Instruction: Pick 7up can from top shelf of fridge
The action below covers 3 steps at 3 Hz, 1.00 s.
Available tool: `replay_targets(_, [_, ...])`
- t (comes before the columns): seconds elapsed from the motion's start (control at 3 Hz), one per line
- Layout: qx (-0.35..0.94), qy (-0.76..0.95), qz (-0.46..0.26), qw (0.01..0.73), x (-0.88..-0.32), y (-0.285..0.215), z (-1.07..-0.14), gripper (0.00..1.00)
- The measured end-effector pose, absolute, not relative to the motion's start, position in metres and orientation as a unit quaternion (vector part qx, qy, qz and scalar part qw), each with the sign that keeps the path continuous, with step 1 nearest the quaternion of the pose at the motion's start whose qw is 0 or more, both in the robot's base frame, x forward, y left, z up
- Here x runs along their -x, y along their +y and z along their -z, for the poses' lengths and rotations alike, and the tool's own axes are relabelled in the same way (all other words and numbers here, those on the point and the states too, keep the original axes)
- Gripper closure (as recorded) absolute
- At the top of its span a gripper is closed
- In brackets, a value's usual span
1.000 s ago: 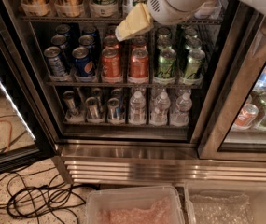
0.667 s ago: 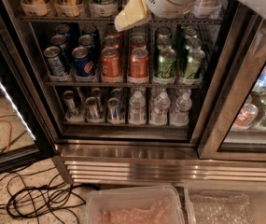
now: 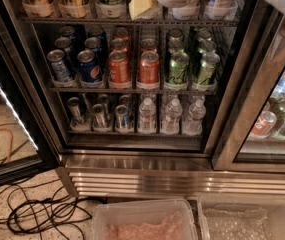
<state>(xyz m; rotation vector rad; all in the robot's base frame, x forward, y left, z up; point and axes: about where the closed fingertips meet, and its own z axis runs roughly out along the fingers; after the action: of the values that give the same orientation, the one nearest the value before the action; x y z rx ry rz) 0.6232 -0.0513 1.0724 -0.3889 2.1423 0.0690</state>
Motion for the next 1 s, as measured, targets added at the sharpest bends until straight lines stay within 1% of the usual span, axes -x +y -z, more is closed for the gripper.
replay_targets(0.33, [0.157,0.867,-0.031,0.472,-0.626,-0.048,-1.078,0.27])
replay_targets(0.67, [0.154,0.866,-0.024,0.475,-0.634,-0.047,-1.079,0.36])
replay_targets(1.0, [0.155,0.867,-0.003,0.474,-0.646,-0.050,-1.075,0.33])
